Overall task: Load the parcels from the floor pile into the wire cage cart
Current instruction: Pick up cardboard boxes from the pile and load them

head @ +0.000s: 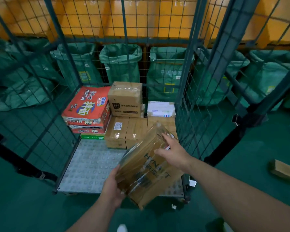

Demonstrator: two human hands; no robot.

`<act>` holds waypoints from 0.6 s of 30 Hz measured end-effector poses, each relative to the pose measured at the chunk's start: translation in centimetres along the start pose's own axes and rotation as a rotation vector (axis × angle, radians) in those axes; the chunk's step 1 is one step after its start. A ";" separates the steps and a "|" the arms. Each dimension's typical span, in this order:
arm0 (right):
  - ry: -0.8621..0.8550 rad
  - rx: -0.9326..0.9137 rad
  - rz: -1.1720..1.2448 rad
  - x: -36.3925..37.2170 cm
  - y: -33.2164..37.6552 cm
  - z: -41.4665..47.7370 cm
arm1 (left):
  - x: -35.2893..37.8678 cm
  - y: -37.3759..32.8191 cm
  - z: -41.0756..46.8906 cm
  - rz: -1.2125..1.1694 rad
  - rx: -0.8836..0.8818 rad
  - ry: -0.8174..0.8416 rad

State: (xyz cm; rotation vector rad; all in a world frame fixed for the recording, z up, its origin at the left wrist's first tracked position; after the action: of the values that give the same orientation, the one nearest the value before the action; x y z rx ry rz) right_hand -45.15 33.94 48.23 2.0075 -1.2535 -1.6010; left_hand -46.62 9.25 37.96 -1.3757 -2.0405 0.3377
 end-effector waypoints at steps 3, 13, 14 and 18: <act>-0.070 0.040 0.078 -1.4 0.5 2.9 | 2.0 -2.1 2.0 -0.005 0.047 -0.032; -0.260 0.451 0.351 -1.5 -3.7 15.5 | 10.5 -13.9 18.7 0.175 0.137 -0.055; -0.282 0.504 0.404 -1.0 -4.2 16.7 | 11.6 -15.3 20.2 0.224 0.149 -0.036; -0.311 0.752 0.502 2.5 -8.7 23.0 | 16.0 -20.2 27.2 0.496 0.203 0.060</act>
State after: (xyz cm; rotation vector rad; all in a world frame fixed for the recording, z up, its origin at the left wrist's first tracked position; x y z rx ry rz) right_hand -61.83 43.66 32.78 1.5680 -2.5291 -1.3210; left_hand -82.57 18.94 34.10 -1.7238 -1.5467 0.6860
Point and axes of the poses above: each hand's wrist, its own z-axis towards the middle knuckle, its own x-axis out of the palm, y = z × x, the point moved 6 cm from there along z, towards the middle knuckle, and after that the axes turned 10 degrees about -z, right-handed, at the moved point
